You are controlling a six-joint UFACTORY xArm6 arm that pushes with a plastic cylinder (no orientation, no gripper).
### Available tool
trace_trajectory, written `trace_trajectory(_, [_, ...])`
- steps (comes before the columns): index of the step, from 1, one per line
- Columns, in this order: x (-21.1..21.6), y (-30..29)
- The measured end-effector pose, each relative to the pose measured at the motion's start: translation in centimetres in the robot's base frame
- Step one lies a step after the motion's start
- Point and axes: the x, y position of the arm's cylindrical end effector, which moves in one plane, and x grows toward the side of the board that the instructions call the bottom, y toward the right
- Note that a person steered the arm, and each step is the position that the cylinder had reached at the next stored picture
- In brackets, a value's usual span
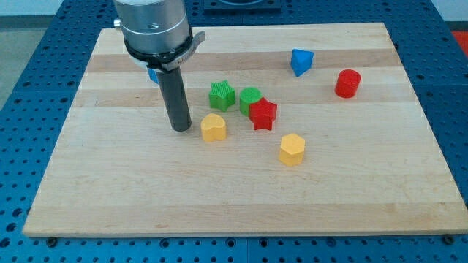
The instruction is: Move the green star into the green circle
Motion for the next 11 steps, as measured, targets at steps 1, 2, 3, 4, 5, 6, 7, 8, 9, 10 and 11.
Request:
trace_trajectory(1, [-2.1, -0.3])
trace_trajectory(2, [-4.7, -0.3])
trace_trajectory(3, [-5.0, 0.5])
trace_trajectory(4, [-5.0, 3.5])
trace_trajectory(5, [-5.0, 4.4])
trace_trajectory(6, [-4.4, 6.2])
trace_trajectory(7, [-4.3, 7.3])
trace_trajectory(8, [-4.3, 7.9])
trace_trajectory(9, [-4.3, 8.7])
trace_trajectory(10, [-4.1, 8.9])
trace_trajectory(11, [-4.0, 10.2])
